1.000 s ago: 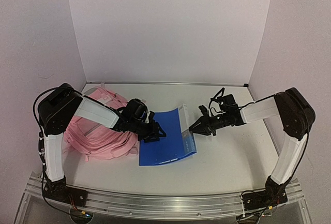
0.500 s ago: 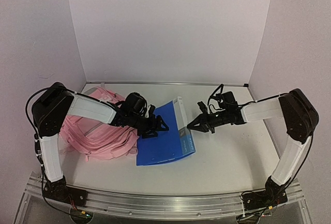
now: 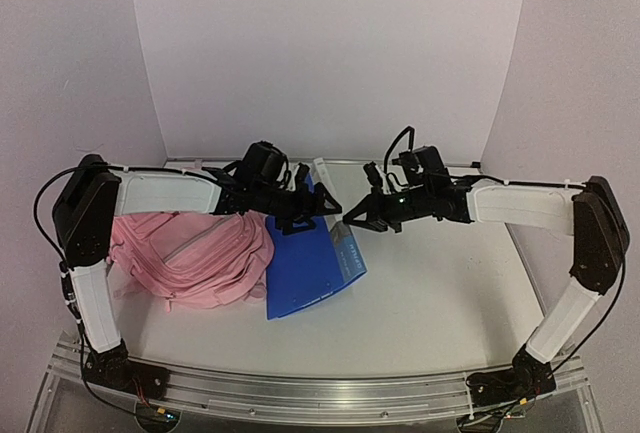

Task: Pack the student bag
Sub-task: Pick up the files from the center of the board.

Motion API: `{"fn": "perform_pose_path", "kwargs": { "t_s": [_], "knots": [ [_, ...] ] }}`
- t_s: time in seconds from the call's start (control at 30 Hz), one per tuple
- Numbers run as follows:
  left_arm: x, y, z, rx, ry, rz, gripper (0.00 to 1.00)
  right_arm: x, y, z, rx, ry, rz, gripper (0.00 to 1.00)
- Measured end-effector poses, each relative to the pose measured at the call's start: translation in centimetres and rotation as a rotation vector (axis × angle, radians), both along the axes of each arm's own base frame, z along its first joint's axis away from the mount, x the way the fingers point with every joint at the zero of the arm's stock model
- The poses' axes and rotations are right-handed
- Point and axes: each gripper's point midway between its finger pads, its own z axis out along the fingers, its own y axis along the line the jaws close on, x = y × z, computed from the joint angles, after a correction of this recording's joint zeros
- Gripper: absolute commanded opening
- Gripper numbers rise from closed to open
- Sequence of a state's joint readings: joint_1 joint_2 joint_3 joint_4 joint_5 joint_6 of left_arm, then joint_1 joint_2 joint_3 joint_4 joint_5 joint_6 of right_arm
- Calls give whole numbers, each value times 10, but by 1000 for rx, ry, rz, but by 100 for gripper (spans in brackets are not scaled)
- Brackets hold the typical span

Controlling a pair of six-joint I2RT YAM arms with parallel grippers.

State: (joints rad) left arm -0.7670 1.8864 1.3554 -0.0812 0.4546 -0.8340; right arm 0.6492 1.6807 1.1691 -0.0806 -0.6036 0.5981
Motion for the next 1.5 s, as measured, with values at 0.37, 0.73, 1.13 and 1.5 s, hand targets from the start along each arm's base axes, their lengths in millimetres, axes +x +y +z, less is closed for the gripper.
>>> {"fn": "perform_pose_path", "kwargs": {
  "t_s": [0.37,0.73,1.13,1.5],
  "knots": [
    [9,11,8,113,-18,62,78,-9,17,12,-151,-100,-31,0],
    [9,30,19,197,-50,99,40,-23,47,13,-287,-198,-30,0],
    [5,39,3,224,19,131,23,-32,65,-7,-307,-191,-10,25],
    [11,48,-2,240,23,155,22,-33,70,-42,-312,-121,-29,39]
  ]
}}
